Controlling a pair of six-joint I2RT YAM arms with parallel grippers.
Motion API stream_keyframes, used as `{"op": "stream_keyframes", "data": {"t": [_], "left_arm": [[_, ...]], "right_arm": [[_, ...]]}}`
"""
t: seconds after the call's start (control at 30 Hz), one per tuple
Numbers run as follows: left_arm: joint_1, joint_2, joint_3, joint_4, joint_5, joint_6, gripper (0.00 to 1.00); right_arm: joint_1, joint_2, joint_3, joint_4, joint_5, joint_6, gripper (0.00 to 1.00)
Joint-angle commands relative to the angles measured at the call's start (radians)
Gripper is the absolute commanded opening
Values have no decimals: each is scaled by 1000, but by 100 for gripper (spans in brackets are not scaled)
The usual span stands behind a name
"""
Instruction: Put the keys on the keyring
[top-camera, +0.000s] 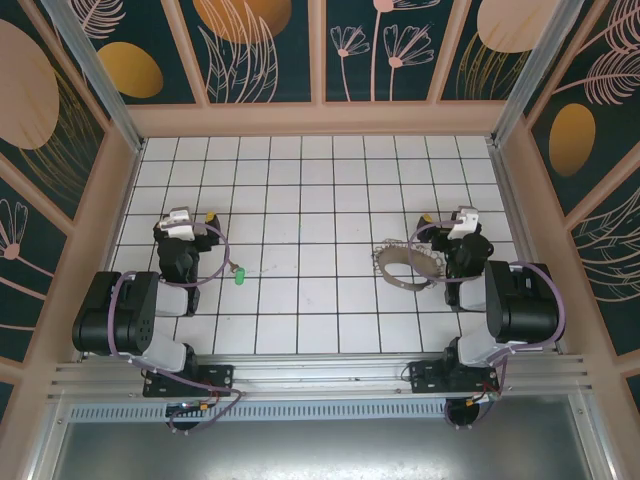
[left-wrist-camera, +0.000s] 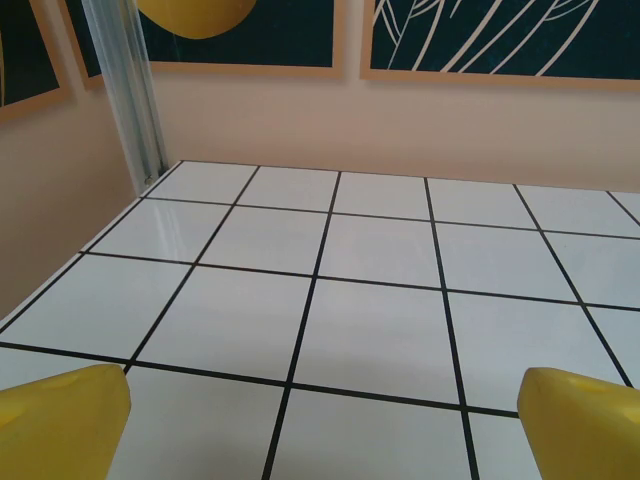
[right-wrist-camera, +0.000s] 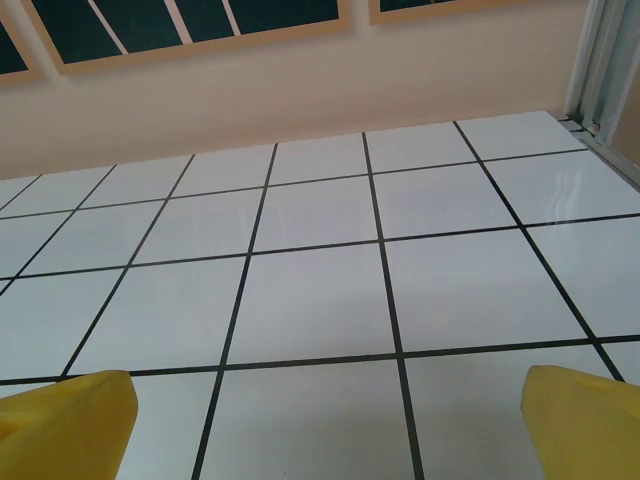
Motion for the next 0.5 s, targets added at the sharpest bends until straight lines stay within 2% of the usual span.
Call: {"op": "stream_keyframes", "data": {"t": [0.0, 0.47], "left_arm": [[4, 1, 7, 18, 1, -15, 99], [4, 1, 10, 14, 2, -17, 99]], "right_arm": [[-5, 1, -2, 33, -20, -8, 99], [-4, 1, -1, 32, -20, -8, 99]]}}
